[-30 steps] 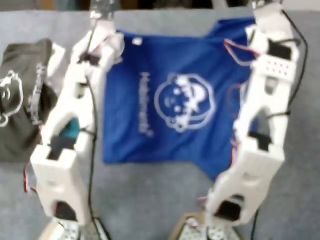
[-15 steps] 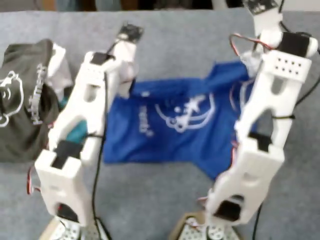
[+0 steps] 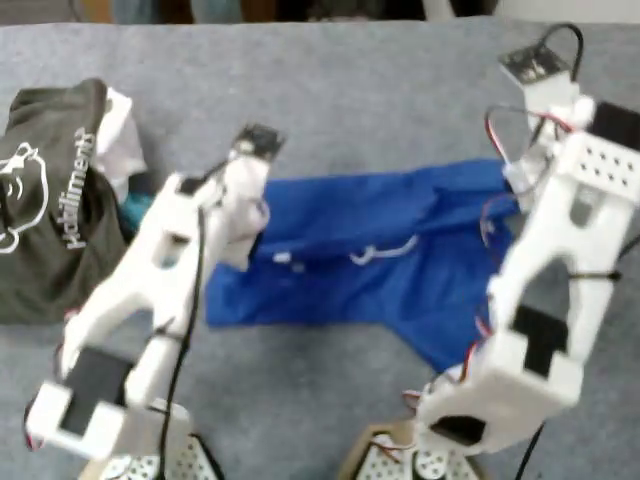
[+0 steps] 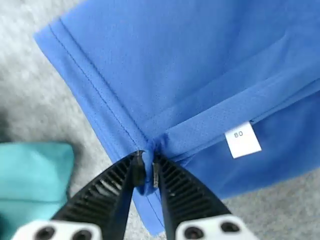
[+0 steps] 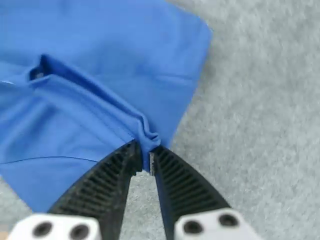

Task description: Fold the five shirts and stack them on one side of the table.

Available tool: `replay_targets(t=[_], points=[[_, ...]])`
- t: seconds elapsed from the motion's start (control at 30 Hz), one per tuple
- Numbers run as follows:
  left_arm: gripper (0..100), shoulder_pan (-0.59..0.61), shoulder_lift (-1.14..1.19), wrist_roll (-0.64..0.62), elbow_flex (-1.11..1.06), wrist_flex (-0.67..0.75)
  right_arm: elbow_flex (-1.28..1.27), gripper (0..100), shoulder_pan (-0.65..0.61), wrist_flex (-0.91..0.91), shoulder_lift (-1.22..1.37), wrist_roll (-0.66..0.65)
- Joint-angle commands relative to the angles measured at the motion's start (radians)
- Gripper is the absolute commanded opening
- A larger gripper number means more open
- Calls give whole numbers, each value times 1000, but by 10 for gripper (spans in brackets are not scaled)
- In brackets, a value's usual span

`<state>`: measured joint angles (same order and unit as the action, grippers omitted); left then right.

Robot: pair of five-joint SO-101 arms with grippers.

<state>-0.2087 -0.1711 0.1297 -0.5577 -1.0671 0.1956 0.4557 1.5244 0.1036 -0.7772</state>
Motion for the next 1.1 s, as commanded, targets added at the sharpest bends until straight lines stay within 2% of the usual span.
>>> replay_targets(t=[0.0,0.17,0.27,0.4,0.57,0.77,1.07], points=[[29,42,-135,-6,-148,95,-366,14,57,-195,-193,-58],[29,91,-144,12,-214,103,-751,14,123,-434,-397,-92],[29,93,-149,35,-217,71,-866,14,166,-466,-463,-92],[29,93,-147,48,-156,-71,-915,14,241,-445,-496,-95],[29,116,-157,46,-131,-83,-917,14,308,-417,-503,-95],[29,163,-132,49,-127,-66,-963,14,310,-385,-503,-157],[29,81,-115,49,-186,-61,-1000,14,311,-440,-495,-150]])
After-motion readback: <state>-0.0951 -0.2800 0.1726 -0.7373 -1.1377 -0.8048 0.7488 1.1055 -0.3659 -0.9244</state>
